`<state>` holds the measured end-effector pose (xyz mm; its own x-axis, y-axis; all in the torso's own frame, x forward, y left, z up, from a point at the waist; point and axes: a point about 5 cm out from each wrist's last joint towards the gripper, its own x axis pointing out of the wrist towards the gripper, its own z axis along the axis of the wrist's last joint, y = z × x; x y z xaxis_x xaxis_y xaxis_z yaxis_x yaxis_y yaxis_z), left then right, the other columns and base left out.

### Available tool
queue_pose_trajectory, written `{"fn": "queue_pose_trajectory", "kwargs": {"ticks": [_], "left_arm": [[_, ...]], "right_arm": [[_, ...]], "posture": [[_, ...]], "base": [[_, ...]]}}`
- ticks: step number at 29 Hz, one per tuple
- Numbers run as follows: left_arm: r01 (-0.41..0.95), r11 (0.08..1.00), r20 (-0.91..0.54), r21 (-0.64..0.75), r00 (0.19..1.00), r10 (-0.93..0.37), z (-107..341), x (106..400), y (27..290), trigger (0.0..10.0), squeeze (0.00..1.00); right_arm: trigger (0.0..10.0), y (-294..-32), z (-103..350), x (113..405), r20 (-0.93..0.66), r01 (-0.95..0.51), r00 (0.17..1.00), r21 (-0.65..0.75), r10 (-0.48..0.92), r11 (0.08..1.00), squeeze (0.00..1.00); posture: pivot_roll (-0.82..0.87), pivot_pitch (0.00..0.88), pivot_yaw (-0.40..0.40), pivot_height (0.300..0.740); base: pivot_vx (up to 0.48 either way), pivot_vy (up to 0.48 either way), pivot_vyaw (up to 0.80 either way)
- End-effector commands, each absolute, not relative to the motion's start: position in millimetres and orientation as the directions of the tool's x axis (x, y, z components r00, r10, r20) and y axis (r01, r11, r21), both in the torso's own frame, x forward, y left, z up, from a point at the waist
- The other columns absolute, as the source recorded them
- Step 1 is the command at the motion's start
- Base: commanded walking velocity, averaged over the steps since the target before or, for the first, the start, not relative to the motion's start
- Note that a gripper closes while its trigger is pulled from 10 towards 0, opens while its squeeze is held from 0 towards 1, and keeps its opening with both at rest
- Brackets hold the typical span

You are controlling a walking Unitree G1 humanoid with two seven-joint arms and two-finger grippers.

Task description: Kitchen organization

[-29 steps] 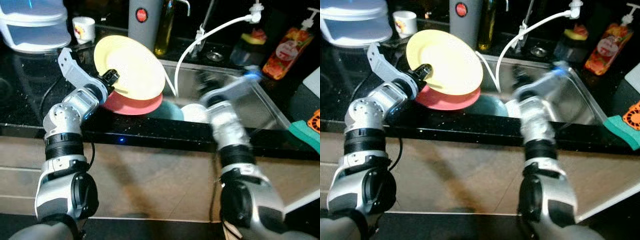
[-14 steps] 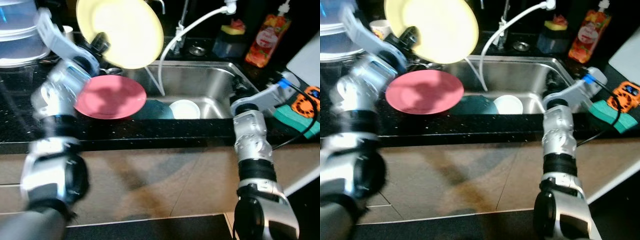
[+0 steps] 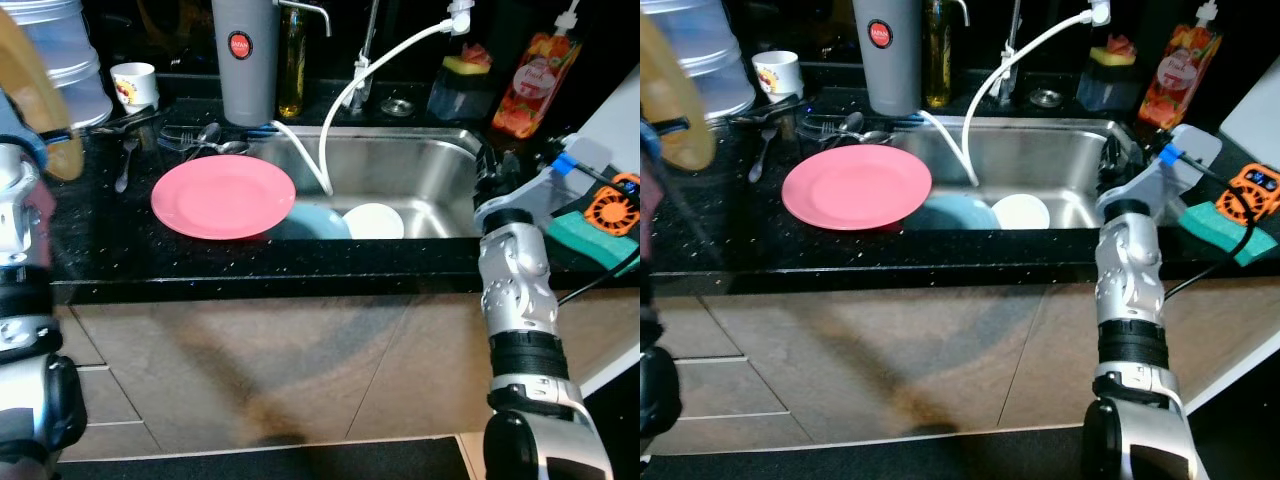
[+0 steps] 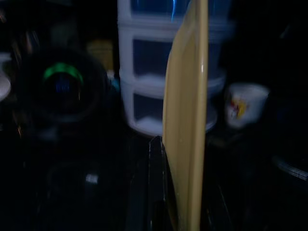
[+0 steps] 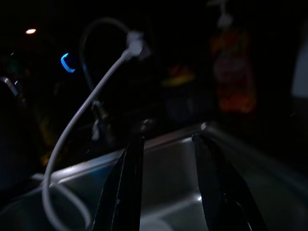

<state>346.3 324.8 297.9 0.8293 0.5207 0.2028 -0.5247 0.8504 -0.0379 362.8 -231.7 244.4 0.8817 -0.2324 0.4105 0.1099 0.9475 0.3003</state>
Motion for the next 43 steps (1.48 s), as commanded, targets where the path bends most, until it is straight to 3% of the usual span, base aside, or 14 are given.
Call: {"fn": "queue_pose_trajectory", "kwargs": {"ticks": [1, 3, 4, 7, 8, 9, 12, 13, 16, 26, 36, 39, 43], "left_arm": [[-0.503, 0.859, 0.112, -0.093, 0.852, 0.511, 276.8, 346.2, 328.7, 0.0, 0.00], [-0.503, 0.859, 0.112, -0.093, 0.852, 0.511, 276.8, 346.2, 328.7, 0.0, 0.00], [-0.429, 0.881, 0.054, -0.199, 0.893, 0.446, 260.5, 351.3, 318.2, 0.0, 0.00], [-0.429, 0.881, 0.054, -0.199, 0.893, 0.446, 260.5, 351.3, 318.2, 0.0, 0.00], [-0.362, 0.885, 0.013, -0.294, 0.924, 0.382, 248.0, 356.7, 303.8, 0.0, 0.00], [-0.362, 0.885, 0.013, -0.294, 0.924, 0.382, 248.0, 356.7, 303.8, 0.0, 0.00], [-0.232, 0.890, -0.008, -0.393, 0.969, 0.249, 238.4, 365.1, 269.6, 0.0, 0.00], [-0.232, 0.890, -0.008, -0.393, 0.969, 0.249, 238.4, 365.1, 269.6, 0.0, 0.00], [-0.134, 0.895, -0.019, -0.425, 0.990, 0.140, 234.8, 366.7, 237.4, 0.0, 0.00], [-0.004, 0.884, -0.023, -0.468, 1.000, -0.007, 230.3, 374.0, 191.2, 0.0, 0.00], [0.101, 0.836, 0.102, -0.539, 0.993, -0.055, 255.7, 375.8, 176.9, 0.0, 0.00], [0.228, 0.839, 0.242, -0.493, 0.963, -0.120, 276.5, 368.2, 164.9, 0.0, 0.00], [0.307, 0.834, 0.316, -0.459, 0.933, -0.169, 287.9, 361.7, 156.6, 0.0, 0.00]], "right_arm": [[10.0, -236.9, 254.4, 357.9, 0.457, 0.133, 0.854, 0.268, -0.247, 0.954, 0.00], [10.0, -236.9, 254.4, 357.9, 0.457, 0.133, 0.854, 0.268, -0.247, 0.954, 0.00], [10.0, -238.7, 260.4, 355.6, 0.477, 0.142, 0.842, 0.256, -0.252, 0.956, 0.00], [10.0, -238.7, 260.4, 355.6, 0.477, 0.142, 0.842, 0.256, -0.252, 0.956, 0.00], [10.0, -240.3, 263.9, 353.4, 0.489, 0.149, 0.834, 0.250, -0.257, 0.957, 0.00], [10.0, -240.3, 263.9, 353.4, 0.489, 0.149, 0.834, 0.250, -0.257, 0.957, 0.00], [10.0, -243.5, 263.9, 350.5, 0.491, 0.161, 0.829, 0.252, -0.269, 0.954, 0.00], [10.0, -243.5, 263.9, 350.5, 0.491, 0.161, 0.829, 0.252, -0.269, 0.954, 0.00], [10.0, -244.2, 261.9, 349.6, 0.484, 0.171, 0.829, 0.258, -0.281, 0.951, 0.00], [10.0, -239.7, 261.7, 353.8, 0.471, 0.164, 0.838, 0.262, -0.274, 0.951, 0.00], [10.0, -238.4, 262.8, 354.2, 0.472, 0.159, 0.839, 0.260, -0.269, 0.952, 0.00], [10.0, -238.8, 262.9, 353.7, 0.474, 0.160, 0.837, 0.263, -0.272, 0.952, 0.00], [10.0, -238.7, 263.2, 353.6, 0.476, 0.160, 0.836, 0.264, -0.273, 0.951, 0.00]], "posture": [[0.13, 0.000, -0.045, 0.740], [0.13, 0.000, -0.045, 0.740], [0.12, 0.000, -0.042, 0.740], [0.12, 0.000, -0.042, 0.740], [0.10, 0.000, -0.036, 0.740], [0.10, 0.000, -0.036, 0.740], [0.09, 0.000, -0.026, 0.740], [0.09, 0.000, -0.026, 0.740], [0.09, 0.000, -0.021, 0.740], [0.09, 0.000, -0.038, 0.740], [0.09, 0.000, -0.037, 0.740], [0.09, 0.000, -0.037, 0.740], [0.09, 0.000, -0.037, 0.740]], "base": [[0.000, 0.000, 0.00], [0.000, 0.000, 0.00], [0.000, 0.000, 0.00], [0.000, 0.000, 0.00], [0.000, 0.000, 0.00], [0.000, 0.000, 0.00], [0.000, 0.000, 0.00], [0.000, 0.000, 0.00], [0.000, 0.000, 0.00], [0.000, 0.000, 0.00], [0.000, 0.000, 0.00], [0.000, 0.000, 0.00], [0.000, 0.000, 0.00]]}}
